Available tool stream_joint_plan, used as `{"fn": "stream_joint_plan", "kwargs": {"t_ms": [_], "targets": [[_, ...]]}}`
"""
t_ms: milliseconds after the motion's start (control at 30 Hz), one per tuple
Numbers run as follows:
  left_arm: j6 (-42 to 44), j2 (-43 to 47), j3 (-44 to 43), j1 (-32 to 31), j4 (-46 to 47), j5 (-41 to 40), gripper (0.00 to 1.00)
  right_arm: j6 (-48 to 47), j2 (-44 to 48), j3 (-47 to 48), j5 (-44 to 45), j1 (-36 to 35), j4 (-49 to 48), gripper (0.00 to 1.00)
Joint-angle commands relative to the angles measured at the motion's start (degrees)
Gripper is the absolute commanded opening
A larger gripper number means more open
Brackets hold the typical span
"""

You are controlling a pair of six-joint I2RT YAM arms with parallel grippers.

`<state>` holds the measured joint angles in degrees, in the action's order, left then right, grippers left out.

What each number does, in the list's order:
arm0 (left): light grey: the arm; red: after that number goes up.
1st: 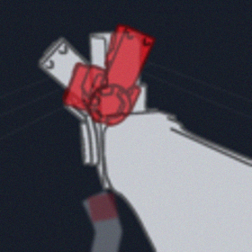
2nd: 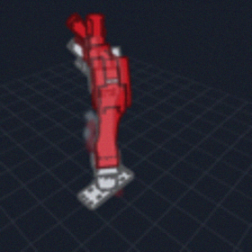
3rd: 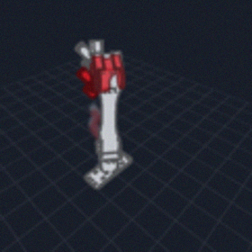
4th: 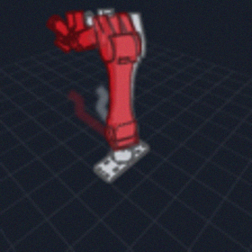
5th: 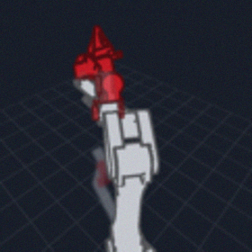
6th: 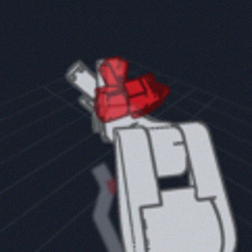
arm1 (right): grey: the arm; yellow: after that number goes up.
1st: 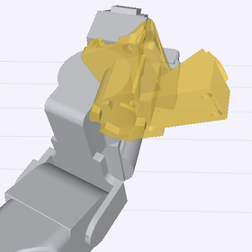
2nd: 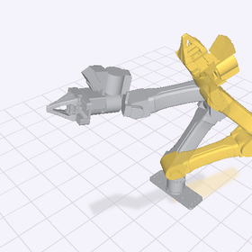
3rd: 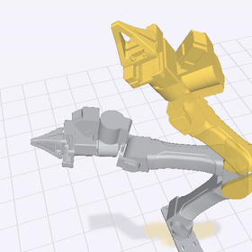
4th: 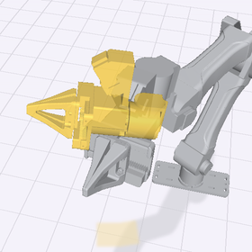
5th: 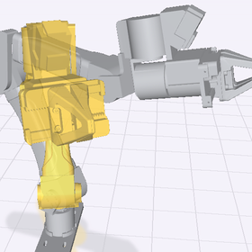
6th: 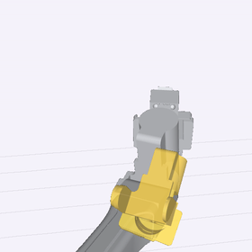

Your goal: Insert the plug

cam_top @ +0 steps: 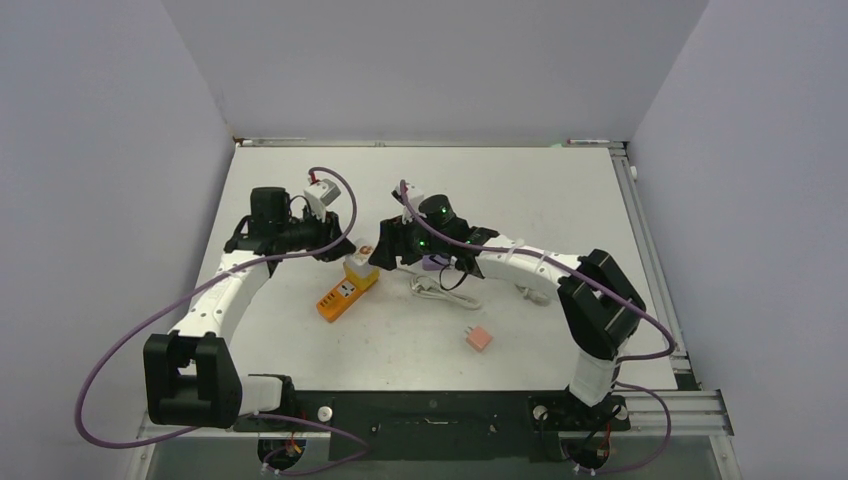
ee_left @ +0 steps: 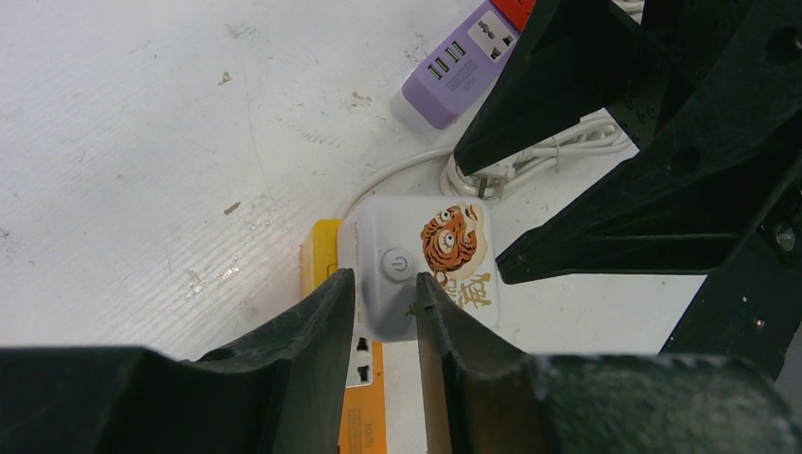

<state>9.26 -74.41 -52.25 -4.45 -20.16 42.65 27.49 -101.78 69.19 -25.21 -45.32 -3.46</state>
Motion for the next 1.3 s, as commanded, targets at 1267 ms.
{"fn": "stream_joint_plan", "kwargs": {"t_ms": [1267], "targets": [[7.94, 0.7, 1.31, -0.6, -5.54, -7.03, 0.23, -0.76, -6.17, 10.32, -0.28, -1.18, 1.48, 0.38]]}}
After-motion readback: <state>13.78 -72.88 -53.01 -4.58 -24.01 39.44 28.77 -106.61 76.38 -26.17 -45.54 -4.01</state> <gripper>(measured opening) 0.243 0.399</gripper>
